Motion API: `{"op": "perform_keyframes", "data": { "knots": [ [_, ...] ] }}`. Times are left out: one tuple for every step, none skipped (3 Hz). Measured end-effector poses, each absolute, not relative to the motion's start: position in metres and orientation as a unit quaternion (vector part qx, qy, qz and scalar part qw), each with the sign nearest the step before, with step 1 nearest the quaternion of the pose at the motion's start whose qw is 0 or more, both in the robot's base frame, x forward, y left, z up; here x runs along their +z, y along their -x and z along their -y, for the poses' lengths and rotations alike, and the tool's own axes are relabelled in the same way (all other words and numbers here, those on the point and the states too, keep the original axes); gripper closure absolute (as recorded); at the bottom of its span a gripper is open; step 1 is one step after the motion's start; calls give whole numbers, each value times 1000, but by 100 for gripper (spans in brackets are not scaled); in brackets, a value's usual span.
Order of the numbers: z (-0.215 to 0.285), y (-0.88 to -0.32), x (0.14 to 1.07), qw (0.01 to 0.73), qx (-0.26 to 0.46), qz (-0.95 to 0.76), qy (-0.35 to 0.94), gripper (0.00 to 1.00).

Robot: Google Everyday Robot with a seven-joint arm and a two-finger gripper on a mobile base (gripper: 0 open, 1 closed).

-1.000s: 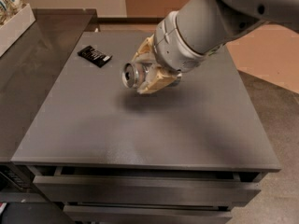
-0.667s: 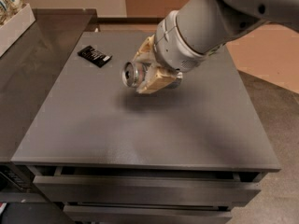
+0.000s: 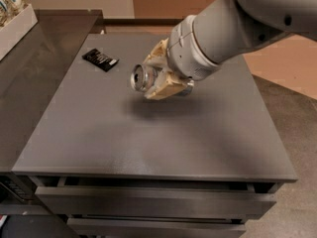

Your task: Place redbull can upright

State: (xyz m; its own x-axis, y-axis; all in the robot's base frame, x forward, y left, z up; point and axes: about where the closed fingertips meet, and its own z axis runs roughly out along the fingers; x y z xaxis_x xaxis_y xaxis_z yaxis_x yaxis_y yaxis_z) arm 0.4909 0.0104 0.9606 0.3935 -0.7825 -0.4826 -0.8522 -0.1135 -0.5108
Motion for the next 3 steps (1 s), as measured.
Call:
{"op": "perform_keyframes", "data": {
  "knots": [
    [-4, -502, 964, 424, 67, -588, 686, 100],
    [6, -516, 971, 468, 87, -623, 621, 100],
    [14, -529, 981, 507, 108, -640, 568, 100]
  ]
}}
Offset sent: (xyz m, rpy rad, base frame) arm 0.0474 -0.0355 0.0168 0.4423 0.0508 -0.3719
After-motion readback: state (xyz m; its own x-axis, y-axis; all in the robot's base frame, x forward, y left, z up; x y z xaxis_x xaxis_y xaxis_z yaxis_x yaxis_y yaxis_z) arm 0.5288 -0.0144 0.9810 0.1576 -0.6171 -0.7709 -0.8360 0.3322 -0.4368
